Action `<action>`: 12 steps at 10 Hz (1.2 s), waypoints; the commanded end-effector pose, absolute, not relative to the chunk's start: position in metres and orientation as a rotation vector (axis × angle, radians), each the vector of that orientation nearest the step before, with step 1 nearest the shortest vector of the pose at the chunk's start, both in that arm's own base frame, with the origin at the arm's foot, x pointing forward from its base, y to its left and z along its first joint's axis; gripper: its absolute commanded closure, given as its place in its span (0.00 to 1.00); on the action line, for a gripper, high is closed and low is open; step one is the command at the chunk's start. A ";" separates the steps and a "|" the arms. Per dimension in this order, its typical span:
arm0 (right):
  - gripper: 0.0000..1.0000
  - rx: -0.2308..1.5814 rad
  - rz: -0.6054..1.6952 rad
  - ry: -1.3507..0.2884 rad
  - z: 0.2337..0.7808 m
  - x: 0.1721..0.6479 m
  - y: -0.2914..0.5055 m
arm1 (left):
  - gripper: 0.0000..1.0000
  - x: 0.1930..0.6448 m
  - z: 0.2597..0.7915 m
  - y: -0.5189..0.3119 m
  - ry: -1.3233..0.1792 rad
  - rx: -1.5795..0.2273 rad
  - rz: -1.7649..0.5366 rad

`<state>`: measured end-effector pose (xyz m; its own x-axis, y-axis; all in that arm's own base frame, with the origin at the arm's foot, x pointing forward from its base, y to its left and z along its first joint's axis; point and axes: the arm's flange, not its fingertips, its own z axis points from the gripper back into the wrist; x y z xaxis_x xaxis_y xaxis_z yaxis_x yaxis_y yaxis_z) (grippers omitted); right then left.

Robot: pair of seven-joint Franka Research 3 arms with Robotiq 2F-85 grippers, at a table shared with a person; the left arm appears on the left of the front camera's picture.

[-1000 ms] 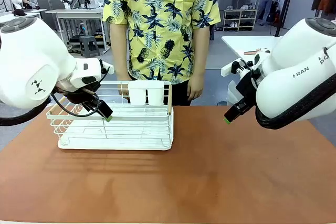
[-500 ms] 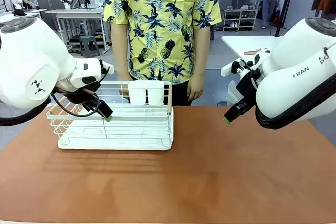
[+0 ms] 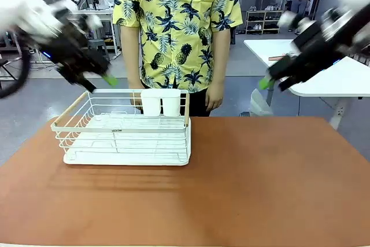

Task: Clean the table.
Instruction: Pick up the Lint Roller when the human hands it over.

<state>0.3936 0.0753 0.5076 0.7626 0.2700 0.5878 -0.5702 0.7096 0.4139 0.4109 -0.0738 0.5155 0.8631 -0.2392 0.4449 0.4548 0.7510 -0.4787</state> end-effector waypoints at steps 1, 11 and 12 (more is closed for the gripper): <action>0.00 0.848 0.302 -0.418 0.507 0.404 -0.008 | 0.00 0.401 0.517 0.023 -0.215 -1.066 -0.058; 0.00 1.052 -0.190 -0.354 0.410 0.323 -0.228 | 0.00 0.278 0.428 0.234 -0.370 -1.244 0.508; 0.00 1.052 -0.190 -0.354 0.410 0.323 -0.228 | 0.00 0.278 0.428 0.234 -0.370 -1.244 0.508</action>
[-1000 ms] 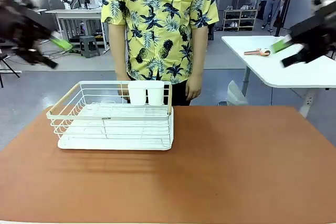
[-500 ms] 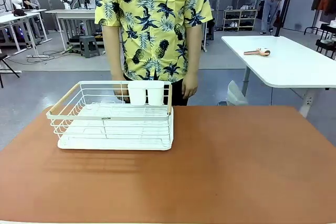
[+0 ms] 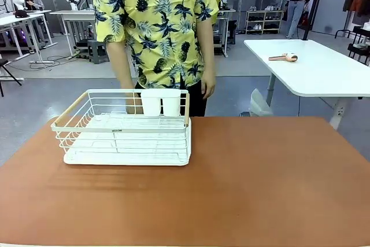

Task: Clean the table.
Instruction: Pick up the Lint Roller when the human hands it over.

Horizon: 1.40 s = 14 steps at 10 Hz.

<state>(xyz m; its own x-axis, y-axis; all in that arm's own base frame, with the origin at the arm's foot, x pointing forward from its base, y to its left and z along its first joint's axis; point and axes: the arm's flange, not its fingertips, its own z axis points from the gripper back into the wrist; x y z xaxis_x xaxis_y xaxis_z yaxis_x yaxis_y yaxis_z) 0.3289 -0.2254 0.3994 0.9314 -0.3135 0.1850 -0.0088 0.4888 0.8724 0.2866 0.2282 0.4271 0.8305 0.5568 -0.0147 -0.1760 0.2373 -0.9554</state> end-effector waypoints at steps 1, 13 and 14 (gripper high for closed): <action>0.00 1.052 -0.190 -0.354 0.410 0.323 -0.228 | 0.00 0.278 0.428 0.234 -0.370 -1.244 0.508; 0.00 1.052 -0.190 -0.354 0.410 0.323 -0.228 | 0.00 0.278 0.428 0.234 -0.370 -1.244 0.508; 0.00 1.052 -0.190 -0.354 0.410 0.323 -0.228 | 0.00 0.278 0.428 0.234 -0.370 -1.244 0.508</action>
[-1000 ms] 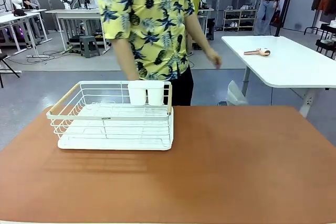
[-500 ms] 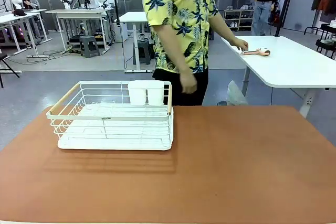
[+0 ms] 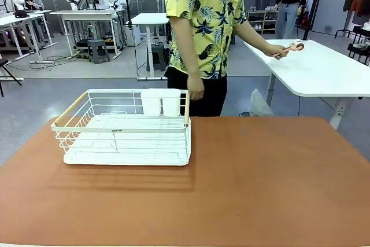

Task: Clean the table.
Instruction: Pick up the Lint Roller when the human hands it over.

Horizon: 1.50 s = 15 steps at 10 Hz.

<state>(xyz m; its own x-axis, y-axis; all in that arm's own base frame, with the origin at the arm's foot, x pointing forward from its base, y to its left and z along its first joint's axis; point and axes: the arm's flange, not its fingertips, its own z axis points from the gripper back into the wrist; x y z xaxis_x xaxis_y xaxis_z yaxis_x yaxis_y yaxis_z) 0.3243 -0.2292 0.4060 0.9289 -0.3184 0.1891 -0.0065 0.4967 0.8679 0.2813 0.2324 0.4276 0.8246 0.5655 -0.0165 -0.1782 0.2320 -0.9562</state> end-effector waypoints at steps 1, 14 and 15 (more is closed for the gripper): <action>0.00 1.052 -0.190 -0.354 0.410 0.323 -0.228 | 0.00 0.278 0.428 0.234 -0.370 -1.244 0.508; 0.00 1.052 -0.190 -0.354 0.410 0.323 -0.228 | 0.00 0.278 0.428 0.234 -0.370 -1.244 0.508; 0.00 1.052 -0.190 -0.354 0.410 0.323 -0.228 | 0.00 0.278 0.428 0.234 -0.370 -1.244 0.508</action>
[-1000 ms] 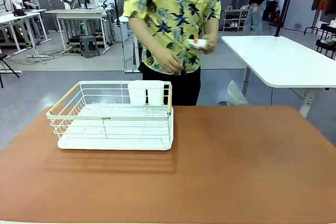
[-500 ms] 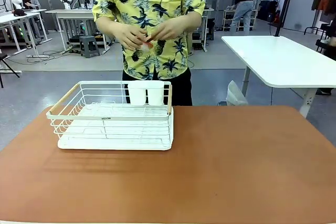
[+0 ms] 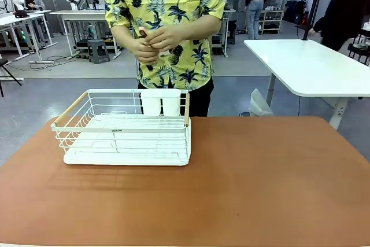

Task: Clean the table.
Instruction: Pick up the Lint Roller when the human hands it over.

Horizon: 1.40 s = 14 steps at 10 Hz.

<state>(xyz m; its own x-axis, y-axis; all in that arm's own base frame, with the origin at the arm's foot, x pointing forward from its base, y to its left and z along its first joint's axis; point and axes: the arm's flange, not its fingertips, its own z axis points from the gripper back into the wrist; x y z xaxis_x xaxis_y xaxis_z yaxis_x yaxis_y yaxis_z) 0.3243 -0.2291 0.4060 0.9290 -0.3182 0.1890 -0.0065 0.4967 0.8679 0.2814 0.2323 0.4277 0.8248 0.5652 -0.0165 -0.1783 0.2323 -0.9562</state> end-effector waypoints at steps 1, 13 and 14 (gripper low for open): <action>0.00 1.052 -0.190 -0.354 0.410 0.323 -0.228 | 0.00 0.278 0.428 0.234 -0.370 -1.244 0.508; 0.00 1.052 -0.190 -0.354 0.410 0.323 -0.228 | 0.00 0.278 0.428 0.234 -0.370 -1.244 0.508; 0.00 1.052 -0.190 -0.354 0.410 0.323 -0.228 | 0.00 0.281 0.428 0.232 -0.369 -1.238 0.527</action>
<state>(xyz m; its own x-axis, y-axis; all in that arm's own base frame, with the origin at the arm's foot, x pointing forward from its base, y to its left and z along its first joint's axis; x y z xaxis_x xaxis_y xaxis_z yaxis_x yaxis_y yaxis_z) 0.3243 -0.2290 0.4061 0.9290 -0.3180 0.1890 -0.0065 0.4967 0.8679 0.2818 0.2318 0.4275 0.8256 0.5641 -0.0169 -0.1788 0.2330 -0.9559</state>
